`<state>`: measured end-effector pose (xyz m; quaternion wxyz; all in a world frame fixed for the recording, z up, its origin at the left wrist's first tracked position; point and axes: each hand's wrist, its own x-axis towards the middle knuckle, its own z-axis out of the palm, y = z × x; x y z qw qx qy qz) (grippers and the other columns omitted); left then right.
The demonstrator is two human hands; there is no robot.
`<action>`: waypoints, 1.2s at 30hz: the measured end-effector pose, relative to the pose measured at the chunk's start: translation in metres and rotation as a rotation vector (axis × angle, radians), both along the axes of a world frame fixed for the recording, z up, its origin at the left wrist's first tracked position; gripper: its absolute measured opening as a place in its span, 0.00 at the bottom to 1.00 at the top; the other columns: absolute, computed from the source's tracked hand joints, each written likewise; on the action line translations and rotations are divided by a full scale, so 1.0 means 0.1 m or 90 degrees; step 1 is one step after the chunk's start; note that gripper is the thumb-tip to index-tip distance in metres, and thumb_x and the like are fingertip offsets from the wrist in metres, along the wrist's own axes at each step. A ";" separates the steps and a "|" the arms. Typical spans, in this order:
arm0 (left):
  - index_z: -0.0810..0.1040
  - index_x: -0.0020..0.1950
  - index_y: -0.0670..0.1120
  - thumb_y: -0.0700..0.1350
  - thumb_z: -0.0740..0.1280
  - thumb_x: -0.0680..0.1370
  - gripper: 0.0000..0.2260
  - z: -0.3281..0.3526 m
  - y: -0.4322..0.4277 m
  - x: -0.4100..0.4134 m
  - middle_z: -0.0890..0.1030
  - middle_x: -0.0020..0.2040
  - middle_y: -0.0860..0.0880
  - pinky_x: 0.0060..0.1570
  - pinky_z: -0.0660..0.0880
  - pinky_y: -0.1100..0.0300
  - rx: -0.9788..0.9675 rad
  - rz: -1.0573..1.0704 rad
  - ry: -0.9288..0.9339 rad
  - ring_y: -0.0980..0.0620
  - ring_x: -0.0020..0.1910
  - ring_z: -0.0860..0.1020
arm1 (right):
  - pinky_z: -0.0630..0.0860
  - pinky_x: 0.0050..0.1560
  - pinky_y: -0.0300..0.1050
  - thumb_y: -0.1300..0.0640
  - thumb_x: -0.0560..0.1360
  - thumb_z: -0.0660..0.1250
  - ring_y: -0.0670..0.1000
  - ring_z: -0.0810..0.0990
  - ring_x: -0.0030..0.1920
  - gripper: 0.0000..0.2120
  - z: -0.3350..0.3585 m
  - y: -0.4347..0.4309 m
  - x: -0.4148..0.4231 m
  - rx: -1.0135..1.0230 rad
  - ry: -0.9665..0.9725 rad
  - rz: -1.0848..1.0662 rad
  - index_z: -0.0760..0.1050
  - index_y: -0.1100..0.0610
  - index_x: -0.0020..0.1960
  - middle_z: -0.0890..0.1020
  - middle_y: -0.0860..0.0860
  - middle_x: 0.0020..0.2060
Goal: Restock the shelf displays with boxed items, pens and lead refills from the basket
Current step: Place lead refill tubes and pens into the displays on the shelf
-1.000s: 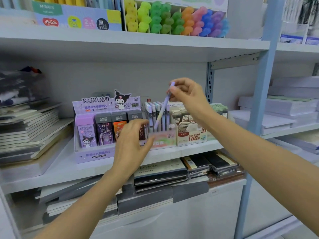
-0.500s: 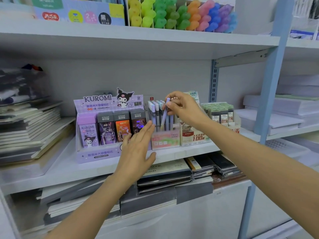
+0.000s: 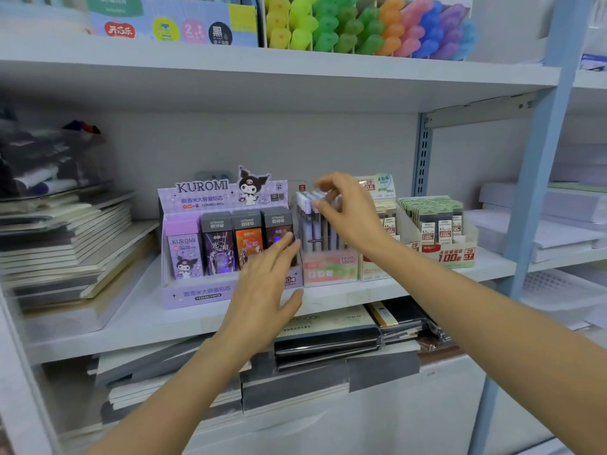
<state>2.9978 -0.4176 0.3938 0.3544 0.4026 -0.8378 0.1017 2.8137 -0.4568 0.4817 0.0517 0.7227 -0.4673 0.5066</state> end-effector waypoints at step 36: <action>0.75 0.65 0.40 0.54 0.56 0.76 0.25 -0.02 0.17 0.99 0.77 0.62 0.42 0.65 0.66 0.45 -0.066 0.170 -0.080 0.38 0.64 0.72 | 0.66 0.67 0.51 0.53 0.80 0.62 0.52 0.69 0.67 0.21 -0.68 0.32 0.77 0.055 0.272 0.031 0.68 0.54 0.72 0.74 0.51 0.65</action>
